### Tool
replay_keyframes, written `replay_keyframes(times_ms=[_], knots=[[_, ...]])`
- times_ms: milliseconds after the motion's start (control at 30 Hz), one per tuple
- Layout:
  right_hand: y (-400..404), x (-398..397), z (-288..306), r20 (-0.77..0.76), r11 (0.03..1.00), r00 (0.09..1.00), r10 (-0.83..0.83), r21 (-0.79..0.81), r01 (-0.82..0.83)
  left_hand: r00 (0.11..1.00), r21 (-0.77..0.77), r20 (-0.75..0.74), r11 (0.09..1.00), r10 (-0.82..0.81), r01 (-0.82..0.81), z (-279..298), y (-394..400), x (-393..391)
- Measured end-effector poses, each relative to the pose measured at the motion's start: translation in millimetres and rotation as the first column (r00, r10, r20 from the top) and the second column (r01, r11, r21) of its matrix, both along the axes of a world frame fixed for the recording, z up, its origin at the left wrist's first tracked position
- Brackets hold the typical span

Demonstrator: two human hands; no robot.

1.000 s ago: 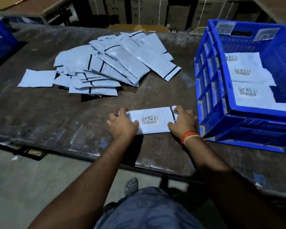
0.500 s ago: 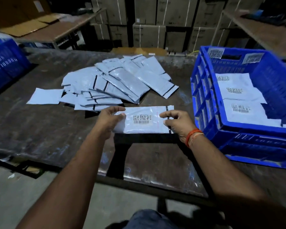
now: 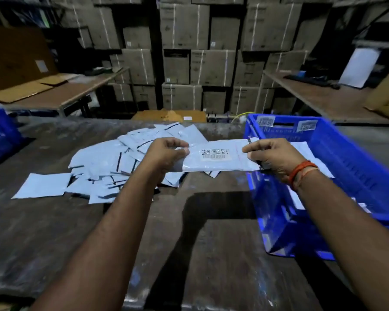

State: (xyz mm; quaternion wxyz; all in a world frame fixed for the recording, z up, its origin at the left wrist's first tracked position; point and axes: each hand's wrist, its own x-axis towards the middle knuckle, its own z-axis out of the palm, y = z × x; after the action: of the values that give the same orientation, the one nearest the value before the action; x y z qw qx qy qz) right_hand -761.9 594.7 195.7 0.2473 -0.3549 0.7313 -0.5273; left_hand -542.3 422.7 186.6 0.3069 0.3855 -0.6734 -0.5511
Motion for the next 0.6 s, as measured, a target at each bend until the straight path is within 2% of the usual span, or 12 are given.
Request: replay_keyframes(times_ms=[100, 300, 433, 500, 600], knots=[[29.5, -35.9, 9.9, 0.01, 0.996, 0.996, -0.091, -0.001, 0.091, 0.992, -0.026, 0.014, 0.992, -0.124, 0.125, 9.0, 13.8, -43.6], [81.6, -120.4, 26.4, 0.094, 0.974, 0.97, -0.225, 0.024, 0.224, 0.965, -0.086, 0.097, 0.964, -0.244, 0.253, 17.4, 43.1, -148.7], [96.7, -184.7, 15.6, 0.122, 0.958, 0.95, -0.288, 0.028, 0.287, 0.966, -0.149, 0.177, 0.965, -0.187, 0.215, 14.6, 57.2, -221.5], [98.3, -220.7, 2.4, 0.085, 0.948, 0.945, -0.317, 0.03, 0.315, 0.962, -0.189, 0.228, 0.963, -0.148, 0.193, 9.7, 64.9, -255.7], [92.5, -265.4, -8.6, -0.016, 0.933, 0.942, -0.335, 0.131, 0.334, 0.955, -0.26, 0.291, 0.955, -0.062, 0.141, -0.1, 75.0, -303.0]])
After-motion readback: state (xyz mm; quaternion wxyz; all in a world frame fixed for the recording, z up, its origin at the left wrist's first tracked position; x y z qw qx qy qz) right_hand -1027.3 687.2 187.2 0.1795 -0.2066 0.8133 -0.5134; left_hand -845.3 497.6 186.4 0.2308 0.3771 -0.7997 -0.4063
